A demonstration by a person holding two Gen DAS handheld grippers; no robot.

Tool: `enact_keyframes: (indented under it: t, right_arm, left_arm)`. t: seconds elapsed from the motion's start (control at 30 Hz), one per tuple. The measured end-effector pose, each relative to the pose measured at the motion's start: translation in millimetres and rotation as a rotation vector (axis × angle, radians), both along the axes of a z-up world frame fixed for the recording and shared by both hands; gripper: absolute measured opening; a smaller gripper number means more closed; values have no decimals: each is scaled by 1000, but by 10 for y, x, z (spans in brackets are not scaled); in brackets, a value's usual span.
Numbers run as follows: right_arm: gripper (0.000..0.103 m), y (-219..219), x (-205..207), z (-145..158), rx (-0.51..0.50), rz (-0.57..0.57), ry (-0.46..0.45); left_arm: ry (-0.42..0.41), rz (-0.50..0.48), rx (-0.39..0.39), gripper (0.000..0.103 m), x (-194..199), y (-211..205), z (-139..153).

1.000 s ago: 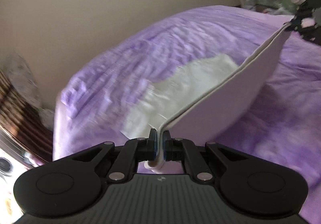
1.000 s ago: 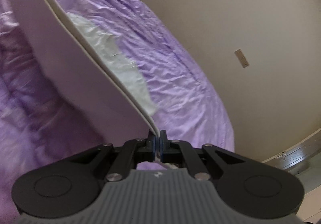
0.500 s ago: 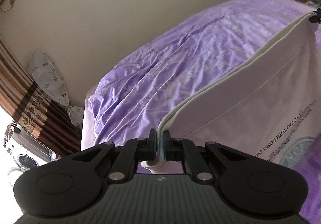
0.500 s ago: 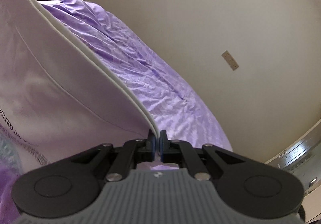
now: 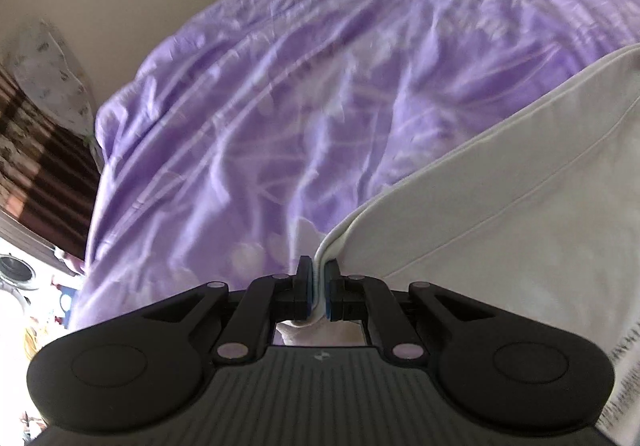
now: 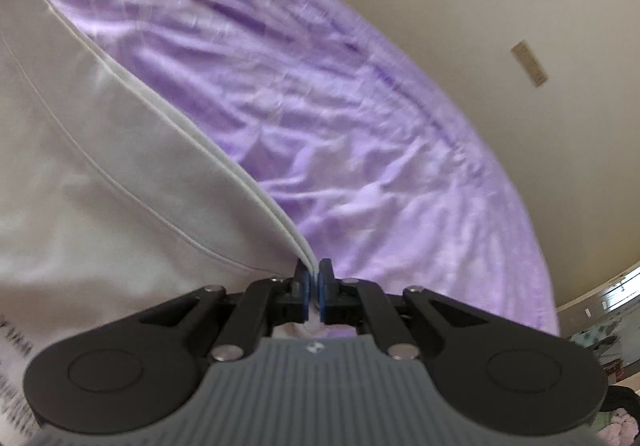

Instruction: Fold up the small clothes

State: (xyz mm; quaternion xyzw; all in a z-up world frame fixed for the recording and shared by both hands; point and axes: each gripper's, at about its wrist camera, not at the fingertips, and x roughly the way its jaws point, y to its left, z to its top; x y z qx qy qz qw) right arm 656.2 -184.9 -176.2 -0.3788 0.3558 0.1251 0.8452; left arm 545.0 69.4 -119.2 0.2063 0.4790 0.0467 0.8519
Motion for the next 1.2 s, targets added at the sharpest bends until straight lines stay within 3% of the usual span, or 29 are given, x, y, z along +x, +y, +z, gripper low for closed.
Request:
enact_keyframes:
  t: [0.2, 0.37, 0.4, 0.47, 0.53, 0.57, 0.6, 0.67, 0.77, 0.93, 1.07, 1.2]
  right_arm:
    - [0, 33, 174, -324, 5, -13, 30]
    - [0, 19, 197, -378, 14, -22, 31]
    - [0, 16, 179, -370, 17, -24, 25]
    - [0, -14, 116, -307, 32, -25, 4]
    - [9, -76, 55, -206, 48, -37, -22]
    - [26, -119, 11, -128, 65, -43, -33]
    - [51, -164, -41, -43, 77, -54, -51]
    - [68, -266, -152, 118, 93, -71, -78]
    - [68, -495, -344, 337, 171, -131, -41]
    - [67, -1017, -761, 531, 390, -294, 97]
    - [60, -1422, -1192, 557, 569, -435, 219]
    - [60, -1703, -1693, 561, 683, -507, 260]
  left_arm:
    - [9, 18, -56, 6, 155, 109, -257]
    - [-9, 11, -54, 5, 135, 89, -300]
    - [-16, 10, -54, 7, 103, 89, -280]
    - [-34, 18, -54, 19, 90, 123, -226]
    - [-66, 46, -70, 45, 29, 213, -107]
    - [-85, 70, -86, 50, -32, 283, -20]
    - [-94, 81, -106, 53, -93, 336, 58]
    - [-87, 98, -168, 53, -255, 463, 235]
    - [-58, 144, -280, 53, -559, 644, 455]
    - [-9, 184, -462, 53, -1172, 818, 649]
    - [11, 236, -579, 55, -1586, 902, 661]
    - [31, 311, -700, 63, -1940, 987, 473]
